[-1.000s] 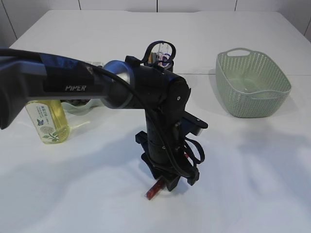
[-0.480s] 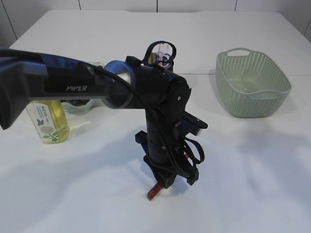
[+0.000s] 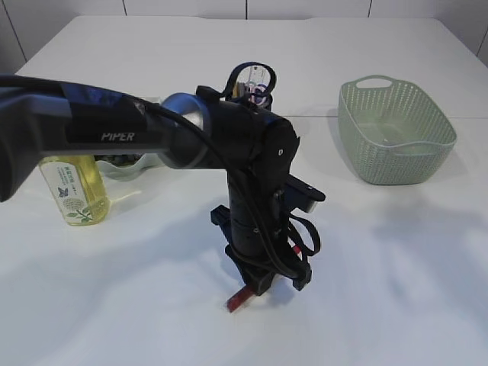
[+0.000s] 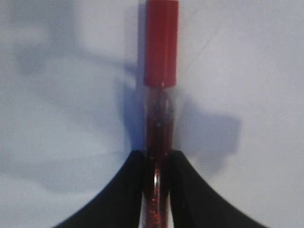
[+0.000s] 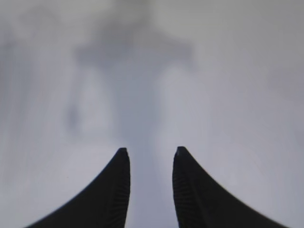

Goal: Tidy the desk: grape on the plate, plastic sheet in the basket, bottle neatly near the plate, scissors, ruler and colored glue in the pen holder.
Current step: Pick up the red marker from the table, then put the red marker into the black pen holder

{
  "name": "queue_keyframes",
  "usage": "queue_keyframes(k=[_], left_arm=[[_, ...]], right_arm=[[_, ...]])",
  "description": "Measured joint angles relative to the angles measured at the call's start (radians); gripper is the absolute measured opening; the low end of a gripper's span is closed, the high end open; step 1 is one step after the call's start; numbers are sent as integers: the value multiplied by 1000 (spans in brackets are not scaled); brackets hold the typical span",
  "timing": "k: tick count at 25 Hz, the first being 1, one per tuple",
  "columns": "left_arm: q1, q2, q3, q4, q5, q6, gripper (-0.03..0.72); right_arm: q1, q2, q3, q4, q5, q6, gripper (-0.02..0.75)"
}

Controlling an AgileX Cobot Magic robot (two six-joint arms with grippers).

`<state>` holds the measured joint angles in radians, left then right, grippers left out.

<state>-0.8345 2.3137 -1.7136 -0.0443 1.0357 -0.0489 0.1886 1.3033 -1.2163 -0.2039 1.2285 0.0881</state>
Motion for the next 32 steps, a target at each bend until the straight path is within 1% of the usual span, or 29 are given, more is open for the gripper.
queue_keyframes(k=[9,11,14,18,24,27,28,29,32], left_arm=[[16,-90,2,-2,67,-30,130],[16,-116,23,-2,65,-40,130],[16,-168,96,-19,32,-50,130],[16,-276,254,-42,-61,-52,130],[16,-487,465,-54,-322,-85,130],[16,-577,518,-54,-414,-96,130],[16,-603,522,-52,-433,-97,130],[16,-624,526,-49,-451,-97,130],[16,-668,527,-43,-519,-97,129]], right_arm=[[0,0,0,0,0,0,260],[0,0,0,0,0,0,260],[0,0,0,-1,-2,0,260],[0,0,0,-1,-11,0,260],[0,0,0,-2,-13,0,260],[0,0,0,-20,-15,0,260],[0,0,0,-27,-15,0,260],[0,0,0,-29,-15,0,280],[0,0,0,-32,-40,0,267]])
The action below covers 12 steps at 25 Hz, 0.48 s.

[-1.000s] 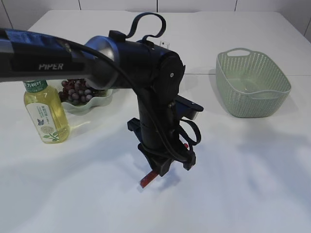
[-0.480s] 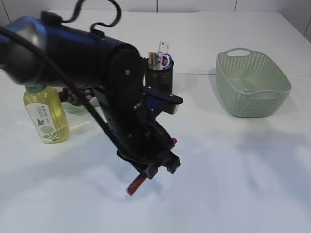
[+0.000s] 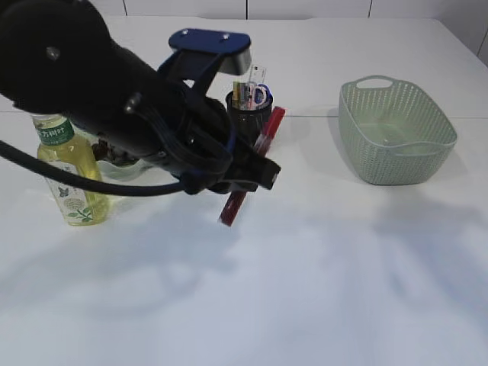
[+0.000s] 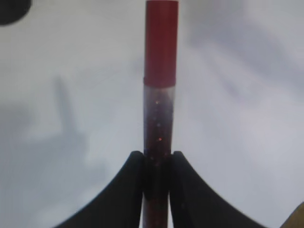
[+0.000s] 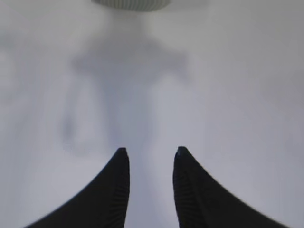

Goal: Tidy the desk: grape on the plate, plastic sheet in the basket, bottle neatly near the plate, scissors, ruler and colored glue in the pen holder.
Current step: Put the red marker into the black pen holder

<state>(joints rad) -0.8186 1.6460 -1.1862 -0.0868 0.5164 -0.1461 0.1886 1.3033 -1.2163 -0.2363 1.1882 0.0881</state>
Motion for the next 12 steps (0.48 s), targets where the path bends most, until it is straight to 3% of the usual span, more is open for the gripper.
queue_keyframes(k=[12], left_arm=[[0,-19,2,19,-240,-1,128]], right_arm=[[0,0,0,23,30,0,260]])
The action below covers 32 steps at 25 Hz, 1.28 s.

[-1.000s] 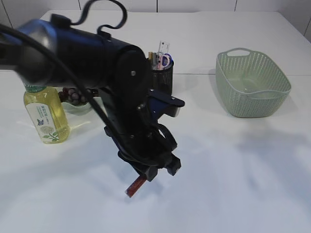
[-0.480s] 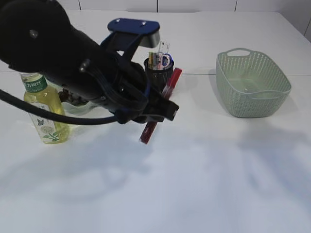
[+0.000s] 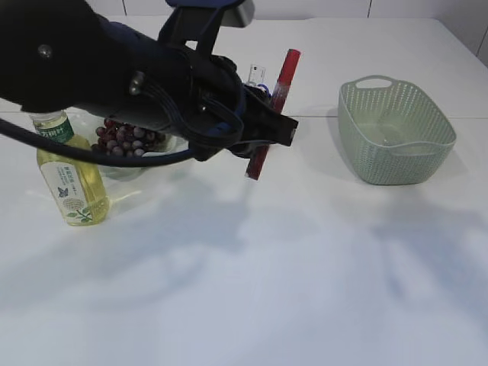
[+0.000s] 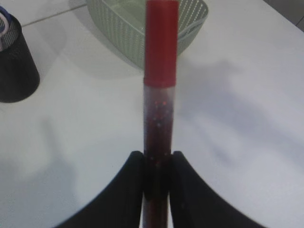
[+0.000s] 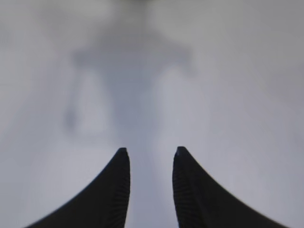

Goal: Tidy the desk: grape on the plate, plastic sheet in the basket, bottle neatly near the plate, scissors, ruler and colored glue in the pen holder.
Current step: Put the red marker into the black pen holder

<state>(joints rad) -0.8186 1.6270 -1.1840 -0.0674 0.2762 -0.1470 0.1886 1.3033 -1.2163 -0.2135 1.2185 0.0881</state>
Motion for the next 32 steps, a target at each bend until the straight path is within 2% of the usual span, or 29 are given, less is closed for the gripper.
queue_keyframes(k=[9,14,23,25,28,29,32], left_arm=[[19,33,2,102,-289,-2,127],[87,105,2,104,-459,-2,127],[205,252,-5,114,-906,-2,129],[223,296,-36,114,-931,-2,129],[243,359,-107,121,-946,-2,130],[249,380,-130,125,-946,-2,131],[257,445,-216,142,-946,-2,132]], right_arm=[[0,0,0,2,-12,0,260],[0,0,0,2,-14,0,260],[0,0,0,2,-37,0,260],[0,0,0,2,-41,0,281],[0,0,0,2,-47,0,266],[0,0,0,2,-49,0,286],[0,0,0,2,-51,0,267]])
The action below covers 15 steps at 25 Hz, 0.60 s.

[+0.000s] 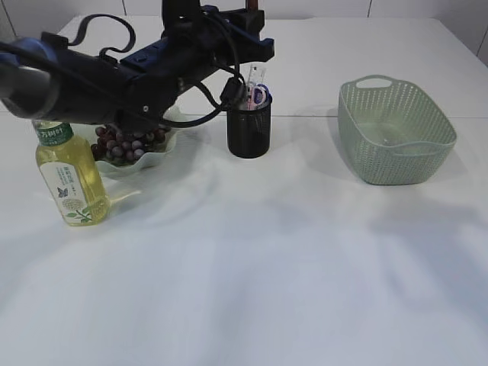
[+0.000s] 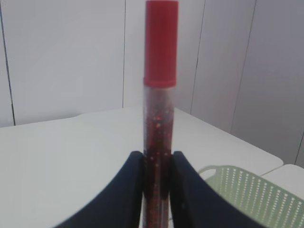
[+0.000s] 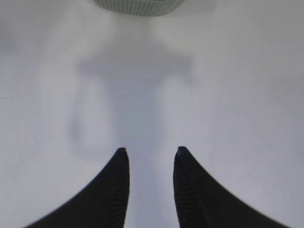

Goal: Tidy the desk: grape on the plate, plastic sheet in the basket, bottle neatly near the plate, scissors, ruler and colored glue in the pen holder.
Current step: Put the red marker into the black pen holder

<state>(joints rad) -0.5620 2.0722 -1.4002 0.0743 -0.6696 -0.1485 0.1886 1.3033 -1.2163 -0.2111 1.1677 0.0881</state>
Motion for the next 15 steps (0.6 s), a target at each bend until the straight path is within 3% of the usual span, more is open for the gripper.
queue_keyframes(k=[15], left_arm=[[44,225,-254,12,84,0,136]], right_arm=[[0,0,0,-6,-7,0,260]])
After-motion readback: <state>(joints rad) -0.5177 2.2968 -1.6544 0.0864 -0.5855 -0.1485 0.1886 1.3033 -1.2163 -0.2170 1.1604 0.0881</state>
